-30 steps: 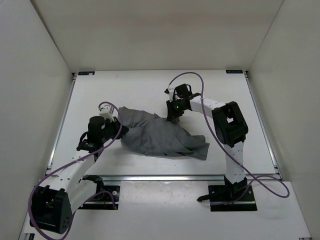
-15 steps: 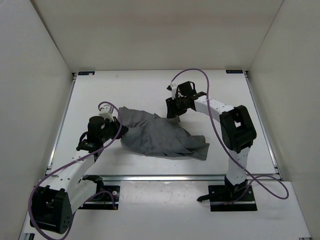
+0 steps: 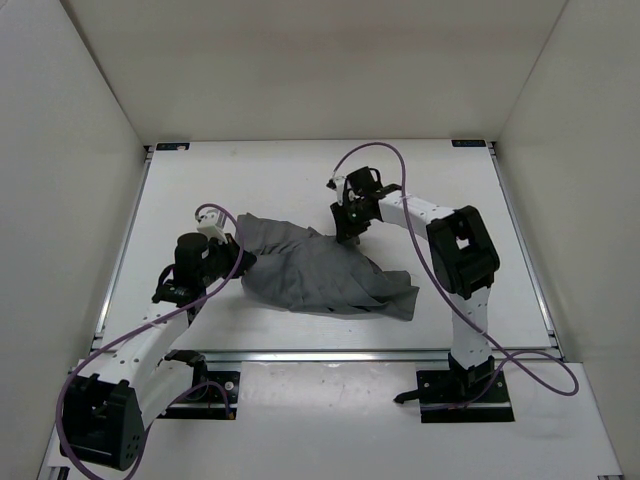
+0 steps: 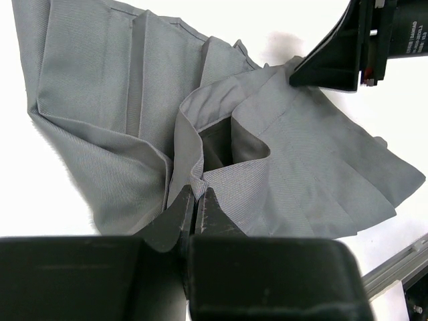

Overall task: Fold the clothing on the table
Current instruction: Flatten the skirt out

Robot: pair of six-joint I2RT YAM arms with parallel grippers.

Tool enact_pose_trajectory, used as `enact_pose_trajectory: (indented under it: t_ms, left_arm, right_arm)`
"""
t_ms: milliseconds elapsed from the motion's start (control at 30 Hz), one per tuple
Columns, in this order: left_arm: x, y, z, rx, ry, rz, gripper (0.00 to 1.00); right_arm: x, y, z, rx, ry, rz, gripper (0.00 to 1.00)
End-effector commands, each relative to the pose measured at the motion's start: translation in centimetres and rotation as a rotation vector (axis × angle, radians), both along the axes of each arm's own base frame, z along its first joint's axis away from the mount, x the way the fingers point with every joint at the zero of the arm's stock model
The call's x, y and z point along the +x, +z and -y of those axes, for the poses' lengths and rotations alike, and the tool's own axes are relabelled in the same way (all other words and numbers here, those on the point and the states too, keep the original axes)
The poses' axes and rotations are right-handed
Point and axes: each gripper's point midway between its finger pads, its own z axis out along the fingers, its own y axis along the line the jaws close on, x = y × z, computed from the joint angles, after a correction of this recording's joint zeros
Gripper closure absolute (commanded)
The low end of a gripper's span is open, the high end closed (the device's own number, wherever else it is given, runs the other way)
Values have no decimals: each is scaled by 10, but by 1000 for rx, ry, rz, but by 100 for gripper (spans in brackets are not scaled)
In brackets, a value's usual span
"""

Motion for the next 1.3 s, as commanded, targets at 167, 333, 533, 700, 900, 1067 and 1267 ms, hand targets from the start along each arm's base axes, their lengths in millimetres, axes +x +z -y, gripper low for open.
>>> enact_pose_trajectory:
  t_ms: [167, 333, 533, 700, 900, 1067, 1267]
  left_arm:
    - [-2, 1, -1, -12, 0, 14, 100]
    - [-1, 1, -3, -11, 9, 6, 100]
    - [-3, 1, 0, -15, -2, 8, 100]
    - [-3, 2, 0, -16, 1, 12, 100]
    - [-3, 2, -1, -15, 6, 12, 100]
    - [-3, 1, -2, -16, 9, 12, 100]
    - [-1, 2, -4, -17, 18, 12, 100]
  right_arm:
    - [1, 7, -4, -1, 19, 10, 100]
    - [8, 58, -7, 73, 1, 172, 100]
    - [11, 46, 17, 14, -66, 148, 56]
    - [19, 21, 27, -24, -91, 102, 47]
    - [21, -1, 33, -76, -122, 84, 41]
    - [17, -17, 32, -127, -120, 39, 46]
    - [-2, -33, 27, -95, -105, -83, 100]
